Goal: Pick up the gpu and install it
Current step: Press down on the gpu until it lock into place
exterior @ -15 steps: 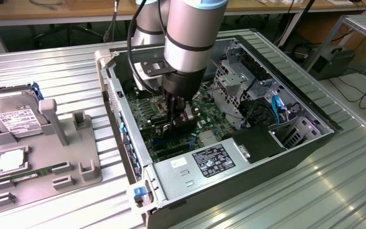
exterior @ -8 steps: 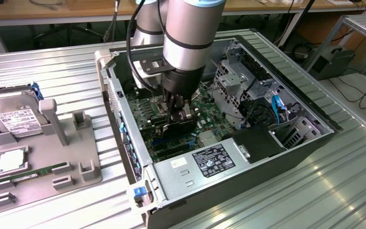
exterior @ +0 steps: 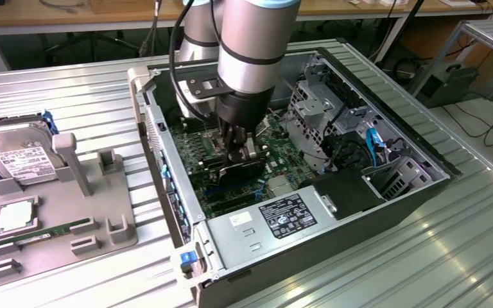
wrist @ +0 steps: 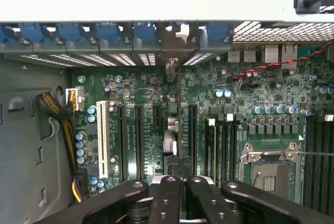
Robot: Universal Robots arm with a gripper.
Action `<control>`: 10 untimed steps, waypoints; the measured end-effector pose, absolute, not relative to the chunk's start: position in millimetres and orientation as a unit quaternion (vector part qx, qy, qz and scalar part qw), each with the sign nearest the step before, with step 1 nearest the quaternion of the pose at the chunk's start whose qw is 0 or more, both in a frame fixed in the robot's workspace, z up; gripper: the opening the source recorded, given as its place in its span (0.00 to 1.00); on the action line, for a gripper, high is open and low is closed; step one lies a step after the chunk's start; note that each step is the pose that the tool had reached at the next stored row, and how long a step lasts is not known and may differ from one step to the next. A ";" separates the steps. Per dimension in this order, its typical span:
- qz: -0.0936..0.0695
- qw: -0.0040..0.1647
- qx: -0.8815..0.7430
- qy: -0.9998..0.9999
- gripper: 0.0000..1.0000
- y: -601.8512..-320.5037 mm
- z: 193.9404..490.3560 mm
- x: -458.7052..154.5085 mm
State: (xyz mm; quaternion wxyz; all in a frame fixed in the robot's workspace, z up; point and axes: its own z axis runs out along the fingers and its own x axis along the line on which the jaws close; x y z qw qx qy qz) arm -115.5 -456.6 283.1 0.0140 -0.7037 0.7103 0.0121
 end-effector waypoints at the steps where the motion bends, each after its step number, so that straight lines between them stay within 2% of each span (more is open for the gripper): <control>1: 0.012 0.014 -0.704 0.710 0.11 -454.7 282.8 -117.5; 5: 0.011 0.013 -0.704 0.710 0.11 -454.8 268.6 -121.2; 9: 0.012 0.013 -0.704 0.710 0.11 -454.7 299.9 -120.1; 10: 0.012 0.014 -0.704 0.710 0.11 -454.6 299.9 -120.0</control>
